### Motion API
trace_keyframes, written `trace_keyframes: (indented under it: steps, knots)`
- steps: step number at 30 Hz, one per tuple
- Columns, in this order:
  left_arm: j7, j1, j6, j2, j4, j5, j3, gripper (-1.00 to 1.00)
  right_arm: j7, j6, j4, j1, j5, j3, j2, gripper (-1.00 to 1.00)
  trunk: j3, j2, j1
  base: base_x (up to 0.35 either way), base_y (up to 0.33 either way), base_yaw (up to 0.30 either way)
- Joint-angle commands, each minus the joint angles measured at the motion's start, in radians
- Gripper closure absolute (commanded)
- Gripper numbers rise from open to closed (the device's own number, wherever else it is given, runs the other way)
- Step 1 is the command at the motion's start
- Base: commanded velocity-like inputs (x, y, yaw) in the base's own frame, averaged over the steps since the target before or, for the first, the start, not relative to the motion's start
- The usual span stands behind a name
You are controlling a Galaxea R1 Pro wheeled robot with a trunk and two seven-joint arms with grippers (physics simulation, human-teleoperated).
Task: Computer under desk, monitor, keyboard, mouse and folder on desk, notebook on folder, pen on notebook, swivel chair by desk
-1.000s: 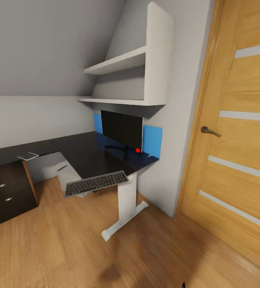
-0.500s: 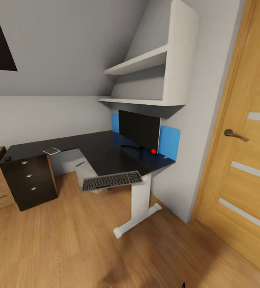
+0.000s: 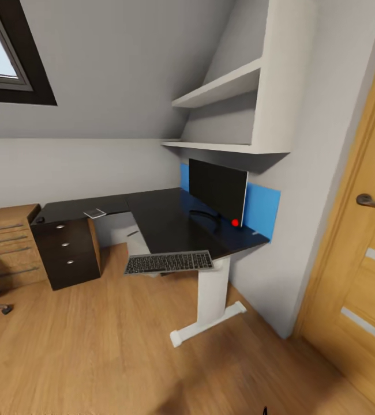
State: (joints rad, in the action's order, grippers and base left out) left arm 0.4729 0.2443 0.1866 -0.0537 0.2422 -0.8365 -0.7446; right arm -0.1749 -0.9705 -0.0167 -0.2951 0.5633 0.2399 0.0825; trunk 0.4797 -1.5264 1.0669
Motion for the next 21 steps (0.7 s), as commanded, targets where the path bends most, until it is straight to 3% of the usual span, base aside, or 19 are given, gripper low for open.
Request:
trace_keyframes:
  steps: [1, 14, 21]
  knots:
    - [0.004, 0.001, 0.005, 0.000, 0.000, -0.010, -0.009, -1.00, -0.008, -0.002, -0.002, -0.001, 0.001, 0.009, 0.000, -1.00, 0.001, -0.001, 0.000, 0.157, -0.309, 0.287]
    - [0.004, 0.001, 0.004, 0.000, 0.000, -0.010, -0.009, -1.00, -0.008, -0.002, -0.002, -0.001, 0.001, 0.009, 0.000, -1.00, 0.001, -0.001, 0.000, 0.159, -0.302, 0.287]
    - [0.004, 0.001, 0.005, 0.000, 0.000, -0.010, -0.009, -1.00, -0.008, -0.002, -0.002, -0.001, 0.000, 0.009, 0.000, -1.00, 0.001, -0.001, 0.000, 0.056, -0.088, 0.287]
